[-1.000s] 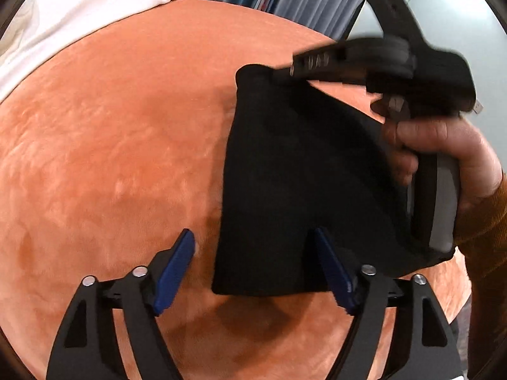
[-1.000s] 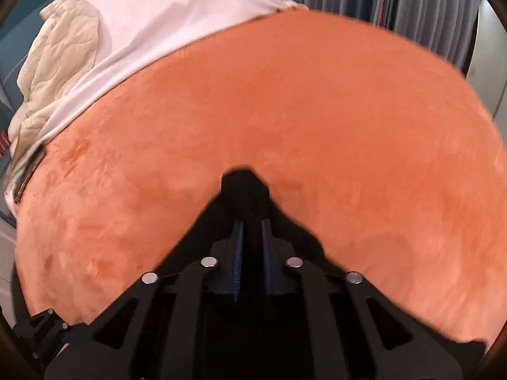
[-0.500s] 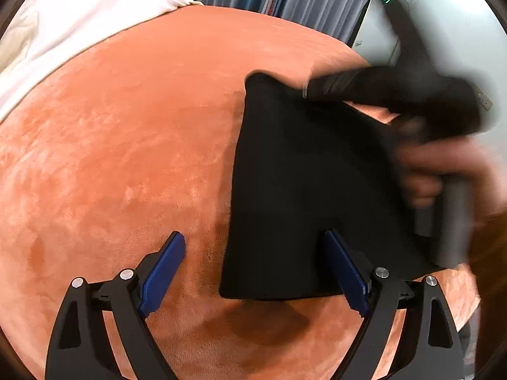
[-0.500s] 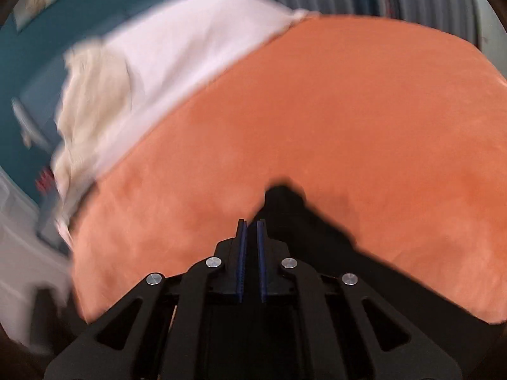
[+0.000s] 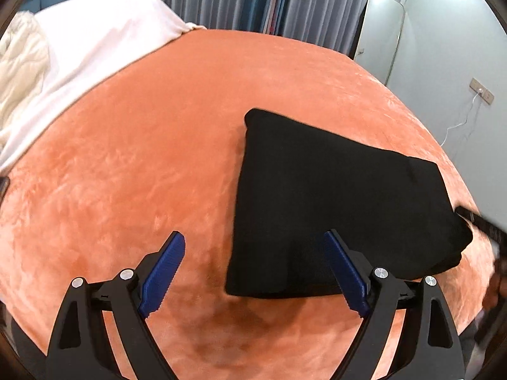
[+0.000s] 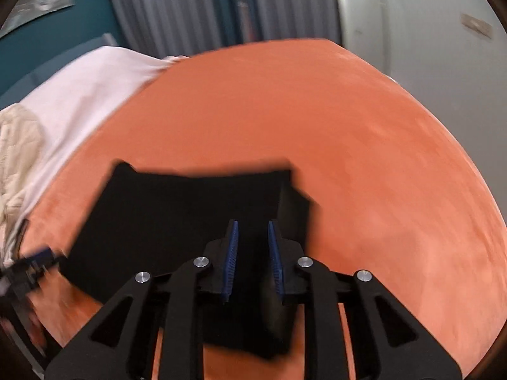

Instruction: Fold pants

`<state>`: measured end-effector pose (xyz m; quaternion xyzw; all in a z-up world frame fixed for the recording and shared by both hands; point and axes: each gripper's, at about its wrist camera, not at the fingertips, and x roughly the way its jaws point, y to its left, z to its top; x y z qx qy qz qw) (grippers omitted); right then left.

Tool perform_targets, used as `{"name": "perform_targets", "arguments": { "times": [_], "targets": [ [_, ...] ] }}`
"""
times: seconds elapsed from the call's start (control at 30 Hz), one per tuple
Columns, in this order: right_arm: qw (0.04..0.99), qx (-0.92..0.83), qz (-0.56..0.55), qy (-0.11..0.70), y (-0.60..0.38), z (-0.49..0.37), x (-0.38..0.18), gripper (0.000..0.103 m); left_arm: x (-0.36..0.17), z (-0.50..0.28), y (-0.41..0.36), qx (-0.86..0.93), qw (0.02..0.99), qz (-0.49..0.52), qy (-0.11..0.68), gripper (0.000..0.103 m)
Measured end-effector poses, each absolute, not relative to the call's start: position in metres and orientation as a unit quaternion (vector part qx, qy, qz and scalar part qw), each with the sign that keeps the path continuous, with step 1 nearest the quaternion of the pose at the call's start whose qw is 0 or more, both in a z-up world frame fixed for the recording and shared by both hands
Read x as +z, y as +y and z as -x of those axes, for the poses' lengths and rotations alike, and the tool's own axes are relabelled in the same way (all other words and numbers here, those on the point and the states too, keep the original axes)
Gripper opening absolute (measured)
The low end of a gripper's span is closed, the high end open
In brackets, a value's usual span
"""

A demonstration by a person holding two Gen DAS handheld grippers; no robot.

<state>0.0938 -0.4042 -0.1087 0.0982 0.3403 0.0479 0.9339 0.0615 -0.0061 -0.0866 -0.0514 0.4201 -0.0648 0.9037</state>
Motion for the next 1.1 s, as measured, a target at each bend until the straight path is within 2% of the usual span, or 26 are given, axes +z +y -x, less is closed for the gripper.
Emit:
{"name": "perform_targets", "arguments": {
  "times": [0.1,0.23,0.4,0.43,0.5,0.63,0.7,0.77,0.87,1.1],
  "targets": [
    [0.933,0.051,-0.119,0.336,-0.408,-0.076,-0.118,0.02,-0.081,-0.064,-0.02,-0.059,0.907,0.038,0.415,0.086],
    [0.943,0.042,-0.078,0.32,-0.374,-0.07,-0.121,0.02,-0.075,-0.063,-0.043,-0.056,0.909,0.008,0.412,0.086],
    [0.954,0.055,-0.109,0.274,-0.363,-0.057,-0.099,0.021,-0.076,-0.06,-0.073,-0.037,0.913,-0.068,0.4,0.086],
    [0.951,0.066,-0.108,0.281,-0.361,-0.059,-0.099,0.022,-0.078,-0.06,-0.078,-0.033,0.912,-0.085,0.399,0.086],
    [0.948,0.067,-0.093,0.298,-0.353,-0.07,-0.105,0.04,-0.081,-0.061,-0.086,-0.03,0.909,-0.105,0.402,0.086],
    [0.934,0.064,-0.093,0.338,-0.348,-0.082,-0.129,0.041,-0.085,-0.061,-0.093,-0.032,0.906,-0.108,0.408,0.086],
    [0.938,0.059,-0.086,0.33,-0.347,-0.077,-0.132,0.037,-0.087,-0.061,-0.093,-0.032,0.904,-0.107,0.412,0.086],
    [0.938,0.056,-0.081,0.331,-0.347,-0.076,-0.132,0.026,-0.09,-0.062,-0.094,-0.029,0.902,-0.108,0.417,0.086],
    [0.938,0.069,-0.091,0.326,-0.354,-0.07,-0.126,0.017,-0.091,-0.062,-0.092,-0.027,0.9,-0.108,0.422,0.086],
    [0.936,0.059,-0.102,0.333,-0.365,-0.072,-0.146,0.018,-0.1,-0.064,-0.086,-0.019,0.894,-0.104,0.435,0.086]
  ]
}}
